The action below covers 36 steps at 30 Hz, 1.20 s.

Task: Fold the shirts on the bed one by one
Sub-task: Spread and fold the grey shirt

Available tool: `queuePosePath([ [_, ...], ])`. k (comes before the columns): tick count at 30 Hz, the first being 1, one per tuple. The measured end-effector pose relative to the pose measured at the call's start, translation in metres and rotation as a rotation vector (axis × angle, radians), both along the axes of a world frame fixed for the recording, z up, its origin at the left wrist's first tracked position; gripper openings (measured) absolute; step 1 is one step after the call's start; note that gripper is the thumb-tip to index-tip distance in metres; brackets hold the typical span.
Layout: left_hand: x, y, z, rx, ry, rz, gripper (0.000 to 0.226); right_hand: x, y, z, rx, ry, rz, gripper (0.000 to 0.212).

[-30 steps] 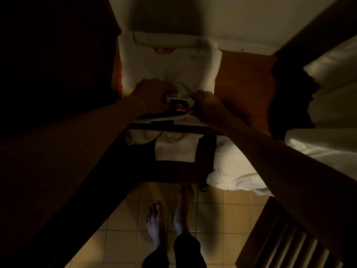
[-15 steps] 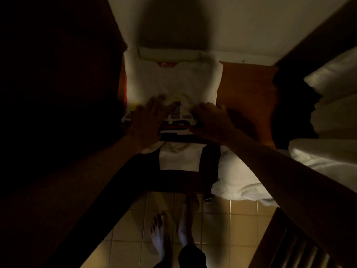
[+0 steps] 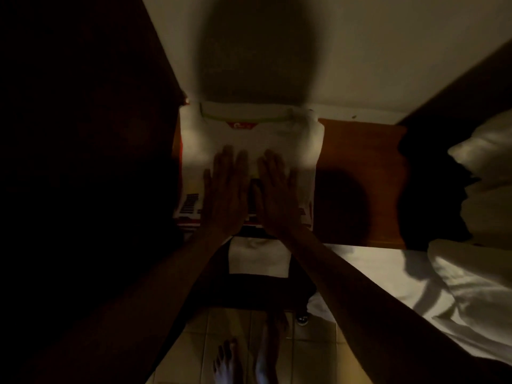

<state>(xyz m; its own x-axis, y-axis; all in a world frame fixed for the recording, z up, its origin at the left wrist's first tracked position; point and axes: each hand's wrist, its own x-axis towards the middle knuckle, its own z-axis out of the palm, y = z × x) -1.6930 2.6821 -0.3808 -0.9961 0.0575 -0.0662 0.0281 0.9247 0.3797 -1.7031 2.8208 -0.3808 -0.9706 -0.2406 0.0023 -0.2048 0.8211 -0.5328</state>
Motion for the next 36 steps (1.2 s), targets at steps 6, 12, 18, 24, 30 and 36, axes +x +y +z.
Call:
queuePosePath([
  [6,0.016,-0.026,-0.020,-0.123,-0.156,0.318,0.068,-0.026,0.071,-0.028,0.270,-0.019,0.087,0.075],
  [12,-0.049,-0.034,-0.003,-0.085,-0.030,0.287,0.070,-0.063,0.072,-0.015,0.286,0.132,0.062,0.078],
  [18,-0.104,-0.058,-0.021,-0.101,-0.195,0.160,0.056,-0.078,0.056,-0.020,0.248,0.002,0.059,0.076],
  [24,-0.042,-0.029,-0.008,-0.123,0.007,-0.094,0.061,-0.026,0.017,-0.017,0.158,0.064,0.035,0.074],
  [30,-0.018,-0.048,-0.019,-0.096,-0.132,0.180,0.062,-0.026,0.056,-0.031,0.193,-0.083,-0.005,0.075],
  [36,-0.012,-0.059,0.011,0.032,-0.542,0.437,0.059,-0.019,0.068,-0.001,0.291,-0.363,-0.056,0.074],
])
